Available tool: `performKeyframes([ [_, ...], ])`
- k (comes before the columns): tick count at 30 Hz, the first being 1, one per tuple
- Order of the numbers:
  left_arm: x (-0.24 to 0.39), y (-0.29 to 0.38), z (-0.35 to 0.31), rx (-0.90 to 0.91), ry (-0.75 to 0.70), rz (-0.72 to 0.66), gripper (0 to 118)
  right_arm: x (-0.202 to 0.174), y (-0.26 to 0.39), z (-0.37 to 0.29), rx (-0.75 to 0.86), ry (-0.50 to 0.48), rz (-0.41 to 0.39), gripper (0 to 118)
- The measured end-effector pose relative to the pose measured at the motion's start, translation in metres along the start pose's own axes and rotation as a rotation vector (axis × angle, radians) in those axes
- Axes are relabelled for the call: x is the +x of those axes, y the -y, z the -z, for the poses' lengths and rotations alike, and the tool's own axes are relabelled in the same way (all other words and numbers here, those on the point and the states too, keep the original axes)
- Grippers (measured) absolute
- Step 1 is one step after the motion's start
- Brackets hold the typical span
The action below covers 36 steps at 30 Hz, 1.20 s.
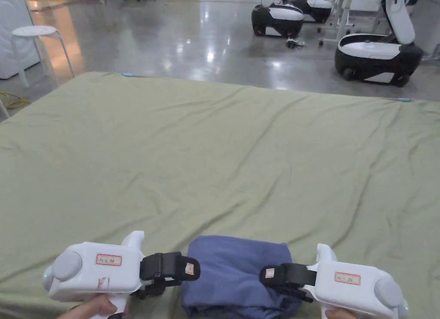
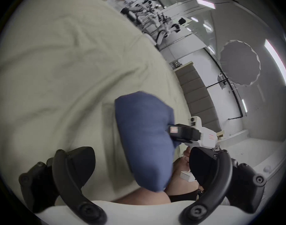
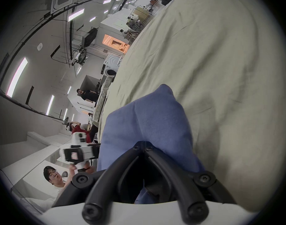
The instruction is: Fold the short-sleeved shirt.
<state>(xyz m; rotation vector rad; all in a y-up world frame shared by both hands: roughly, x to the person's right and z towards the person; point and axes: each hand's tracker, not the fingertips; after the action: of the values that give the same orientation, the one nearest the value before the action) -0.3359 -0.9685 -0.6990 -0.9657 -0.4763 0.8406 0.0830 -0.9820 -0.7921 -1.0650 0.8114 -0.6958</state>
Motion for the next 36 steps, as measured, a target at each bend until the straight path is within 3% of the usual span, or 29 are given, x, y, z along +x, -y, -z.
performKeyframes([
  [2, -0.004, -0.001, 0.013, 0.005, 0.03, -0.026, 118, 0.003, -0.001, 0.0, 0.0, -0.007, 0.013, 0],
  [4, -0.006, -0.004, 0.008, 0.107, 0.107, -0.056, 118, 0.005, -0.001, 0.0, 0.0, -0.016, 0.026, 0],
  [6, 0.001, -0.009, 0.019, 0.081, 0.228, -0.074, 118, 0.007, -0.001, 0.0, -0.002, -0.023, 0.033, 0],
  [11, 0.021, -0.007, 0.065, -0.105, 0.109, -0.012, 118, 0.008, -0.006, 0.002, -0.016, -0.022, 0.027, 0],
  [15, 0.019, -0.015, 0.061, -0.059, 0.159, -0.091, 117, 0.007, -0.006, 0.003, -0.016, -0.02, 0.023, 0],
  [16, 0.016, -0.016, 0.054, -0.041, 0.167, -0.114, 99, 0.008, -0.006, 0.003, -0.015, -0.025, 0.03, 0],
  [17, 0.016, -0.017, 0.049, -0.026, 0.123, -0.103, 51, 0.009, -0.005, 0.002, -0.012, -0.027, 0.032, 0],
  [18, 0.011, -0.017, 0.045, -0.003, 0.004, -0.073, 21, 0.01, -0.005, 0.002, -0.007, -0.037, 0.036, 0],
  [20, 0.01, -0.015, 0.047, -0.059, 0.098, -0.071, 21, 0.009, -0.005, 0.003, -0.014, -0.054, 0.044, 0],
  [26, 0.014, -0.015, 0.045, -0.024, 0.071, -0.075, 21, -0.003, -0.004, -0.003, 0.01, -0.033, -0.005, 0],
  [28, 0.021, -0.014, 0.042, -0.029, 0.076, -0.067, 21, -0.021, -0.007, -0.021, 0.072, -0.036, -0.072, 0],
  [30, 0.026, -0.016, 0.038, -0.024, 0.052, -0.045, 21, -0.052, -0.004, -0.057, 0.19, -0.005, -0.192, 0],
  [32, 0.027, -0.019, 0.032, -0.02, 0.023, -0.004, 21, -0.101, 0.02, -0.109, 0.444, 0.232, -0.514, 0],
  [33, 0.029, -0.02, 0.027, -0.022, 0.019, 0.011, 21, -0.115, 0.032, -0.129, 0.502, 0.31, -0.629, 0],
  [35, 0.032, -0.022, 0.012, -0.004, -0.045, 0.069, 21, -0.133, 0.064, -0.168, 0.638, 0.474, -0.812, 0],
  [36, 0.032, -0.024, 0.003, -0.007, -0.037, 0.077, 21, -0.133, 0.075, -0.185, 0.649, 0.441, -0.83, 0],
])
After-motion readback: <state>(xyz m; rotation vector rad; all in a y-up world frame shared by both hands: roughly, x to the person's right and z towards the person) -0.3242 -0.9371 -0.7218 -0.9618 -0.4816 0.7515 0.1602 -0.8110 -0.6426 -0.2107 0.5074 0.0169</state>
